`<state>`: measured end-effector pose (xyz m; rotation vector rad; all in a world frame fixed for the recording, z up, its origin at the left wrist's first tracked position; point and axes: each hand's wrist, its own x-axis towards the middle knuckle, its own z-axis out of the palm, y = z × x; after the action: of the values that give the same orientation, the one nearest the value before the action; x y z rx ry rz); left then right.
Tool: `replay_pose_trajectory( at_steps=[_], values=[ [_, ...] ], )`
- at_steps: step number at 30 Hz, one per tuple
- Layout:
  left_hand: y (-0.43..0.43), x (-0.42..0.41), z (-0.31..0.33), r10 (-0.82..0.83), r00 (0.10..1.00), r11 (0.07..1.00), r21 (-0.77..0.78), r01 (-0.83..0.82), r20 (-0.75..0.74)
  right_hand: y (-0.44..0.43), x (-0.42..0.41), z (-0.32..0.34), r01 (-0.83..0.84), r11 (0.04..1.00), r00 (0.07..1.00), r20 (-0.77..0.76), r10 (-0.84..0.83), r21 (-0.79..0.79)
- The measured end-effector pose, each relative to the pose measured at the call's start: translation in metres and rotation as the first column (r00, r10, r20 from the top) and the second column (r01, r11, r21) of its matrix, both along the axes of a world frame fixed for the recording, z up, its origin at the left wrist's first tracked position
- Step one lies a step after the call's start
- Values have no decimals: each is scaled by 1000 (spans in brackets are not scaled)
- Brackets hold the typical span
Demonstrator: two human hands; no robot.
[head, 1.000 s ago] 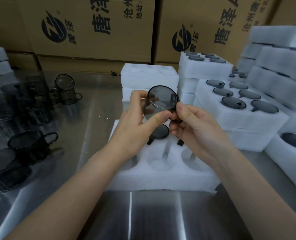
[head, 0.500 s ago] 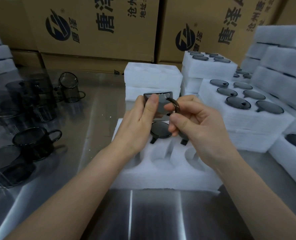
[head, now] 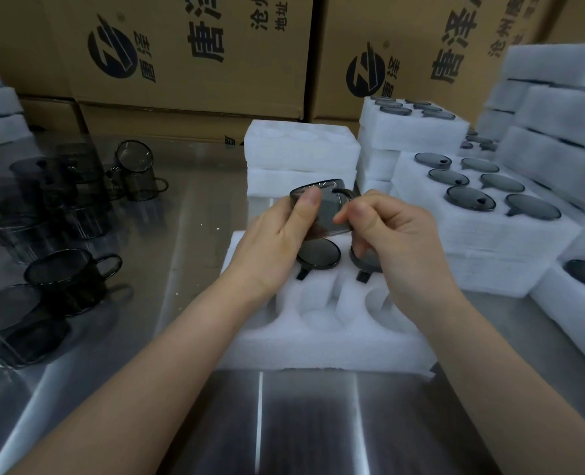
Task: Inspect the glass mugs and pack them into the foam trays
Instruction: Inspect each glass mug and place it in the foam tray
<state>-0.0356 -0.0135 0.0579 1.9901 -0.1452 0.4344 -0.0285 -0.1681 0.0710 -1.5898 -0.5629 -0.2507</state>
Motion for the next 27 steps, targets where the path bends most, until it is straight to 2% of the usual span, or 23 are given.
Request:
replay_pose_trajectory(
  at_steps=[7, 10, 16, 20, 23, 27],
  values=[
    [1, 0, -2, -120, 991, 990, -70, 125, 65, 0, 7, -1, -15, 1000, 970, -242, 15, 2],
    [1, -2, 2, -136, 984, 984, -99, 148, 118, 3, 8, -1, 0, 1000, 959, -285, -5, -16],
    [7, -5, 6, -114, 967, 949, -263, 174, 228, 3, 15, 12, -85, 996, 926, -367, 86, 18],
    [7, -5, 5, -148, 956, 918, -324, 227, 253, -1, 21, 13, -63, 995, 964, -263, 41, -74],
    [7, -4, 3, -191, 958, 913, -318, 253, 215, 2, 20, 6, -139, 988, 975, -186, 125, -61],
    [2, -5, 0, -236, 949, 945, -177, 275, 211, 10, 14, 0, -171, 979, 981, -116, 158, -107]
  ],
)
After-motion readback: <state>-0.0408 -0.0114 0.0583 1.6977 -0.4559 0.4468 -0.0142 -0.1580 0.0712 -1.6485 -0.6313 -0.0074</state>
